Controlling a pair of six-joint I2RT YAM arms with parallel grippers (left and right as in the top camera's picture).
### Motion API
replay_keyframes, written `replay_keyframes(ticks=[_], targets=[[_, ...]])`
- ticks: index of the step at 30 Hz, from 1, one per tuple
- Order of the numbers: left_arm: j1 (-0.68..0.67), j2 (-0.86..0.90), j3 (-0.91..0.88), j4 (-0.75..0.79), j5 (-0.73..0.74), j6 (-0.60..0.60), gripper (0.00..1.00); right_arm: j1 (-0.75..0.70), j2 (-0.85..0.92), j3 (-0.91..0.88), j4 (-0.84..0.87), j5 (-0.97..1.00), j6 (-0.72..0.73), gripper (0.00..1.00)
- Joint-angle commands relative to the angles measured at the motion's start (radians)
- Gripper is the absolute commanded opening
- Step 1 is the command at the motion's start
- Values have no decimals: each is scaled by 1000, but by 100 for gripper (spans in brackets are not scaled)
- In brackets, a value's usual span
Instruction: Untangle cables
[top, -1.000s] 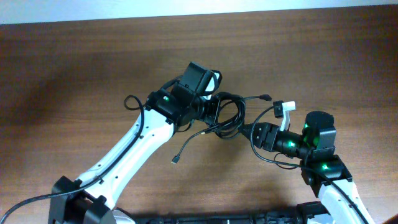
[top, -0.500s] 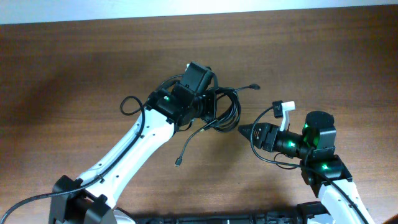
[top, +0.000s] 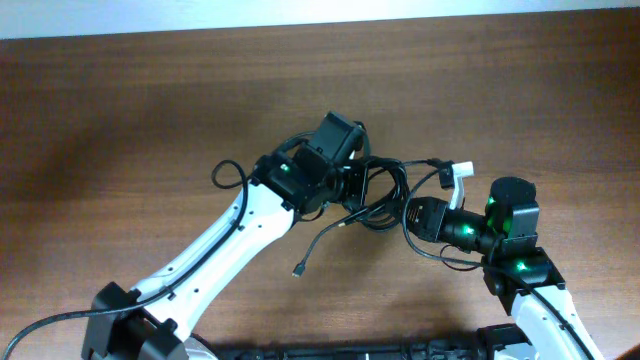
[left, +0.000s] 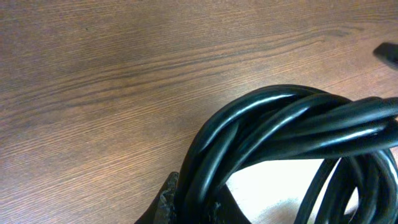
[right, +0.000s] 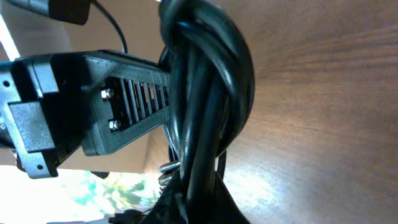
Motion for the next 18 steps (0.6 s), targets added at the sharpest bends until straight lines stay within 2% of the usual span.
replay_keyframes(ticks=[1,8,18], targets=[[-5,5,23,10,19,-12,0,7,3,14,-8,6,-15,4],[32,-6,27,9,-10,-12,0,7,4,14,-98,22,-19,4],[100,-114,27,9,-11,-5,0,7,4,14,-254,201,-19,4]])
